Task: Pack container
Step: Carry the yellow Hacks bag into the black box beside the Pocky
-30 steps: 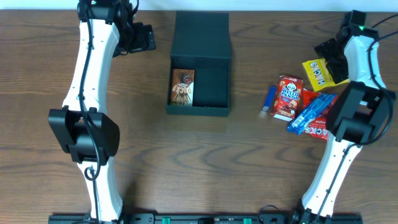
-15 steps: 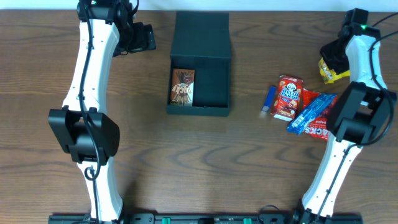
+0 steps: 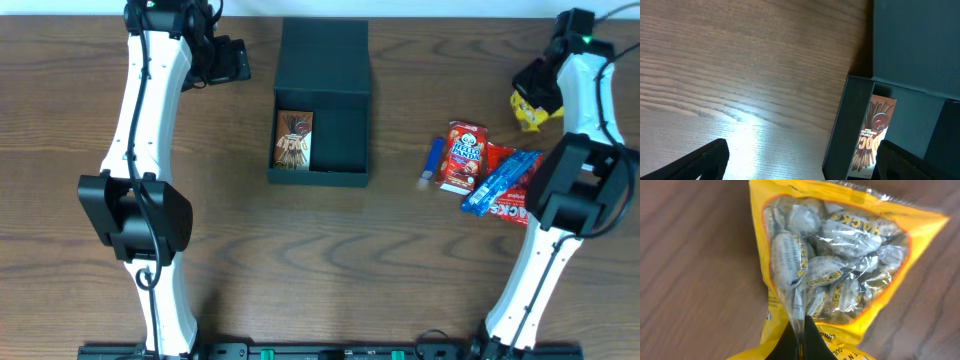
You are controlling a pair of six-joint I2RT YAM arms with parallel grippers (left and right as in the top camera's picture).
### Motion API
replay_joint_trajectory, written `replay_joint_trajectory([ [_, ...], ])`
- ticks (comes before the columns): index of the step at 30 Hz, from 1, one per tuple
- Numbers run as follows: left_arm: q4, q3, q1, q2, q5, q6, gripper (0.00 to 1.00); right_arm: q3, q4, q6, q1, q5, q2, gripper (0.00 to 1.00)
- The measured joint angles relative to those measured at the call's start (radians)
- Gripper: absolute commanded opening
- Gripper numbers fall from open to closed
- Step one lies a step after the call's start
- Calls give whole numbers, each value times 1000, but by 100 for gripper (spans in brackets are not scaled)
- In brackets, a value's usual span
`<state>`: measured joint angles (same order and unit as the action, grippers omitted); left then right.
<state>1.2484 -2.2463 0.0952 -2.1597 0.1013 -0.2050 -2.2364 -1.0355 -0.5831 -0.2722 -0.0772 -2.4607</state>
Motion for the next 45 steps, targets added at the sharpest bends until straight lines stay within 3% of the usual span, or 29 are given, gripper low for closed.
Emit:
replay_joint_trajectory([
  [13, -28, 0, -18, 0, -40, 0, 95, -9, -134, 233, 277, 90, 374, 1],
  [21, -42, 0, -94, 0, -61, 0, 95, -6, -206, 235, 583, 92, 332, 1],
  [27, -42, 0, -160, 0, -64, 0, 95, -6, -224, 181, 736, 53, 241, 1],
  [34, -41, 0, -179, 0, -64, 0, 95, -5, -280, 116, 802, 7, 132, 1],
  [45, -43, 0, -179, 0, -64, 0, 95, -4, -317, 97, 851, -8, 119, 1],
])
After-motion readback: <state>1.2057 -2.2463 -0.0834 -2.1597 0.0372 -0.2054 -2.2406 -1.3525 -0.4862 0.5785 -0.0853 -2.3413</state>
